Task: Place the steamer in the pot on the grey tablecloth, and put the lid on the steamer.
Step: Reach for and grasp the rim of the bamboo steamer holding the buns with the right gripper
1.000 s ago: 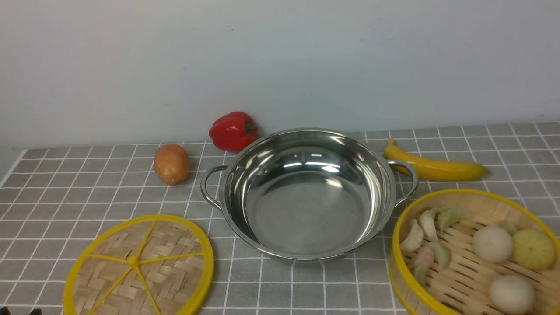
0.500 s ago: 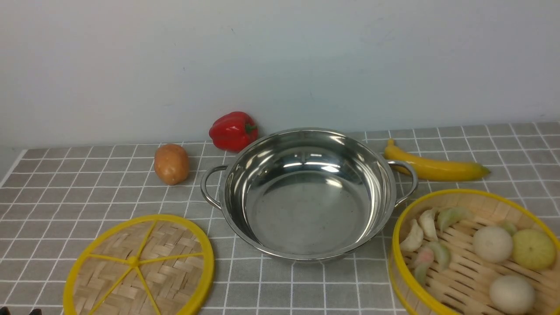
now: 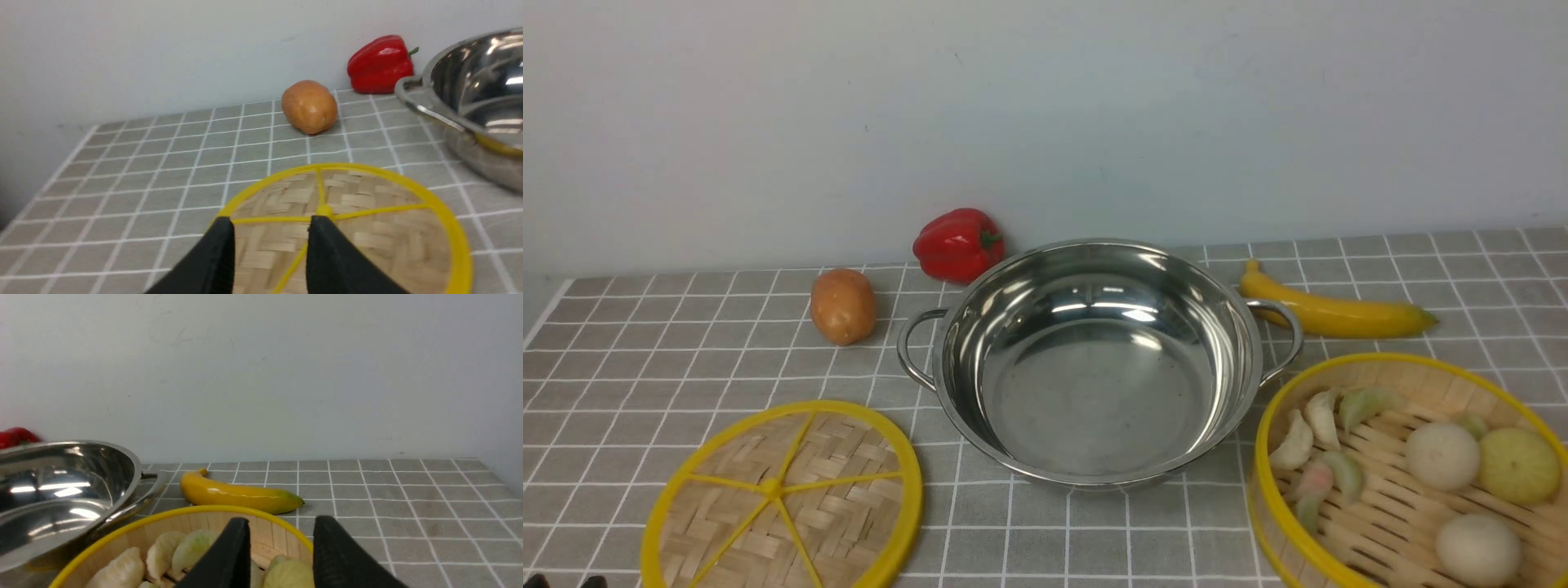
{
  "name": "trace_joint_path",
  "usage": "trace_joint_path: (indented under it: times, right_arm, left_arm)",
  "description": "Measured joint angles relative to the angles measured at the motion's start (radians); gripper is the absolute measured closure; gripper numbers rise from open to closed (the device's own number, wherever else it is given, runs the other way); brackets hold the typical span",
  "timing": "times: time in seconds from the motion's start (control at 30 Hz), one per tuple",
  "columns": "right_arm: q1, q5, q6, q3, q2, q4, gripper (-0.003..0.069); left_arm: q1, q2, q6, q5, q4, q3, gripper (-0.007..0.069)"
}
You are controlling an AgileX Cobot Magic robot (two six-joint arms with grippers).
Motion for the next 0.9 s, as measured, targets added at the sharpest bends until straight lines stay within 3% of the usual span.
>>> trace_joint_path:
  times: [0.03,0.2,0.3,0.57,0.77,0.9]
  right_arm:
    - [0.000,0.000,0.003,0.000,0.000,0.015,0.0416]
    - [0.000,-0.037,0.066,0.000,0.000,0.307,0.0416]
    - [0.000,-0.045,0.072,0.000,0.000,0.429,0.0416]
    - [0.000,-0.082,0.094,0.000,0.000,0.595,0.0416]
    - [0.000,-0.121,0.096,0.000,0.000,0.742,0.0416]
    - [0.000,-0.232,0.097,0.000,0.000,0.868,0.0416]
  left_arm:
    - [0.000,0.000,-0.006,-0.003,-0.013,0.000,0.0382]
    - [0.000,0.000,-0.215,-0.008,-0.457,0.000,0.0382]
    - [0.000,0.000,-0.238,-0.017,-0.586,0.000,0.0382]
    - [0.000,0.000,-0.238,-0.103,-0.622,0.000,0.0382]
    - [0.000,0.000,-0.246,-0.294,-0.626,0.000,0.0382]
    - [0.000,0.000,-0.259,-0.410,-0.629,0.000,0.0382]
